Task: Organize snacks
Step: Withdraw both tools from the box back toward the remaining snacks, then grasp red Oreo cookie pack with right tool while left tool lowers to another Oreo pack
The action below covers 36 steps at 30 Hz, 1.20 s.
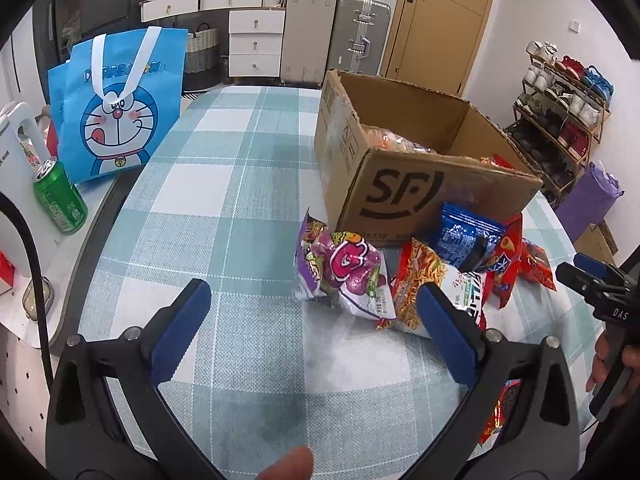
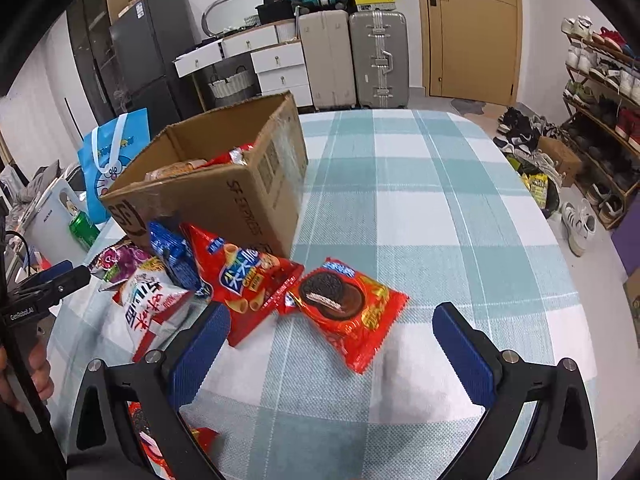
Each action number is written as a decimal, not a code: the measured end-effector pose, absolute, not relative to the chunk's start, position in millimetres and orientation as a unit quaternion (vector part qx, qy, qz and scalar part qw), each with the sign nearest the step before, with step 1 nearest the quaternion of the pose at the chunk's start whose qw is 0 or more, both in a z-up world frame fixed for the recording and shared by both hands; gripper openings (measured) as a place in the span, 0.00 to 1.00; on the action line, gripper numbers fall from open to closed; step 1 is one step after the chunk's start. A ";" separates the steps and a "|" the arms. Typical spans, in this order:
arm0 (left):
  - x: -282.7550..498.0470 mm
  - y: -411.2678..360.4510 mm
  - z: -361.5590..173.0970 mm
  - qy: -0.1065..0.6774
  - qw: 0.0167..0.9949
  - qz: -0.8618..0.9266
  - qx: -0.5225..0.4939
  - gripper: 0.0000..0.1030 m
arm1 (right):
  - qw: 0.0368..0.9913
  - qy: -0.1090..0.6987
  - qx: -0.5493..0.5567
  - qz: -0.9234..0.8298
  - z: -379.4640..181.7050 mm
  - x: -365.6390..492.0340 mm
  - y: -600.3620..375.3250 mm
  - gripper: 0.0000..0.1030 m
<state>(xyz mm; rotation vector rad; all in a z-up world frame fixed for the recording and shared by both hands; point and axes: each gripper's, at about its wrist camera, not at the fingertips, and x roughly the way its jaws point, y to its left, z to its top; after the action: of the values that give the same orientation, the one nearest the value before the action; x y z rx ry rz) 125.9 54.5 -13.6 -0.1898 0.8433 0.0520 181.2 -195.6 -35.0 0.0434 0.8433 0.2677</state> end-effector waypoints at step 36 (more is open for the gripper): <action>112.4 -2.3 -47.1 0.454 0.889 -0.029 -0.051 0.99 | 0.885 0.440 0.042 0.147 -78.7 218.7 -202.1 0.52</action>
<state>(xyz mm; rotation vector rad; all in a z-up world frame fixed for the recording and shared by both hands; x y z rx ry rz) 112.4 -2.3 -47.1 -0.1068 0.9433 -0.0607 218.7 -202.1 -78.7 0.0866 0.9164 0.3067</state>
